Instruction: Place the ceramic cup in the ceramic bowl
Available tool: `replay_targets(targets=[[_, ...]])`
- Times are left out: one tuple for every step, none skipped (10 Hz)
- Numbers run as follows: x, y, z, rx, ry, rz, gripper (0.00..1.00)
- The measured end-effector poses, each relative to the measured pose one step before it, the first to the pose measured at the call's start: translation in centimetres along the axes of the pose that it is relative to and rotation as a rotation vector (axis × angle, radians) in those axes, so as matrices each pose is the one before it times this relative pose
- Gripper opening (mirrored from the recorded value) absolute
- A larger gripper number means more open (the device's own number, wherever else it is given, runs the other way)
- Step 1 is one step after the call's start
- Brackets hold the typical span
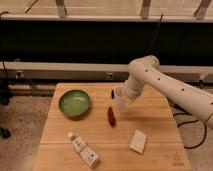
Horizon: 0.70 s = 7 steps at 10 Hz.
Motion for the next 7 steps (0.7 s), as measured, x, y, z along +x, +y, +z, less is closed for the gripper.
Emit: replay_targets(targets=[[-0.424, -0.298, -0.052, -0.00015, 0.00088, -0.00536, 0.00], [-0.696, -0.474, -0.101, 0.00041, 0.00049, -0.00915, 0.00], [-0.293, -0.187, -0.030, -0.00059, 0.00074, -0.00356, 0.00], [-0.501, -0.307, -0.060, -0.00051, 0.00060, -0.00634, 0.00], [-0.472, -0.278, -0.034, -0.00110, 0.00087, -0.00424, 0.00], [-0.969, -0.639, -0.056, 0.00149, 0.00012, -0.00974, 0.00], [-0.965, -0.654, 0.002, 0.00116, -0.00050, -0.01069, 0.00]])
